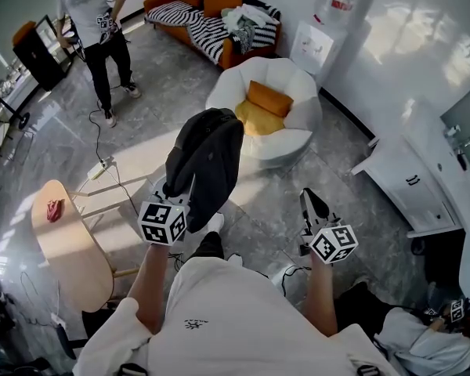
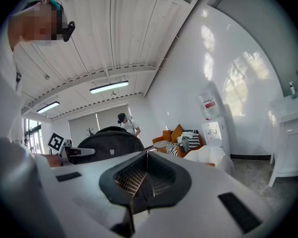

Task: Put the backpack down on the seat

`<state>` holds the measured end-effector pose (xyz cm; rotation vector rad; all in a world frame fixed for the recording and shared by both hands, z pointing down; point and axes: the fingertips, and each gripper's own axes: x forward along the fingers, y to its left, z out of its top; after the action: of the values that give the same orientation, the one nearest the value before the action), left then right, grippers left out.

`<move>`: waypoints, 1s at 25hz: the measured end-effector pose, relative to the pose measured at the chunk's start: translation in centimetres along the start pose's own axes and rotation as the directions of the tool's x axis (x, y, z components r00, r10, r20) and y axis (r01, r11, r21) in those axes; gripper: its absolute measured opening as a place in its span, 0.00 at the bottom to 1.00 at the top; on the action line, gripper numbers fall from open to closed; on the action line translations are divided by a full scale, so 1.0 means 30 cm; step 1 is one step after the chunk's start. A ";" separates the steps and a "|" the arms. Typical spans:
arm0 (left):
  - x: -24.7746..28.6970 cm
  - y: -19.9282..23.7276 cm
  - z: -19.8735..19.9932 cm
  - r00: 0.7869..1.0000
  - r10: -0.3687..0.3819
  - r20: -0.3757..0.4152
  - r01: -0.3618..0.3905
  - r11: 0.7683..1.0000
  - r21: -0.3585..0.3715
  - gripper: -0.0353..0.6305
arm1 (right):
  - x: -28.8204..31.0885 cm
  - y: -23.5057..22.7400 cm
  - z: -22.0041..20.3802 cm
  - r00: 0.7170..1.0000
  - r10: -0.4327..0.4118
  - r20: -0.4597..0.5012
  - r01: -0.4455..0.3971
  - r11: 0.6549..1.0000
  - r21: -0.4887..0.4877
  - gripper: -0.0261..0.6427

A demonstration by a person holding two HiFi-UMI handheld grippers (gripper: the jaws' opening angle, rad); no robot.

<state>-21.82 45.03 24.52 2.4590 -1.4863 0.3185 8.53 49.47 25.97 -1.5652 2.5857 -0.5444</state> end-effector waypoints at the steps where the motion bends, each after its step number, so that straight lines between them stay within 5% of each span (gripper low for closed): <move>1: 0.012 0.006 0.001 1.000 -0.001 -0.001 0.001 1.000 -0.001 0.15 | 0.010 -0.007 -0.002 1.000 -0.002 -0.004 0.002 1.000 -0.001 0.07; 25: 0.405 0.335 0.076 0.998 -0.040 -0.049 0.040 0.999 -0.019 0.15 | 0.429 -0.118 0.078 0.996 -0.079 -0.030 0.079 0.997 0.006 0.07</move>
<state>-25.08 29.67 27.15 2.4453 -1.4122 0.3540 5.90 36.18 26.52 -1.6761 2.5486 -0.5872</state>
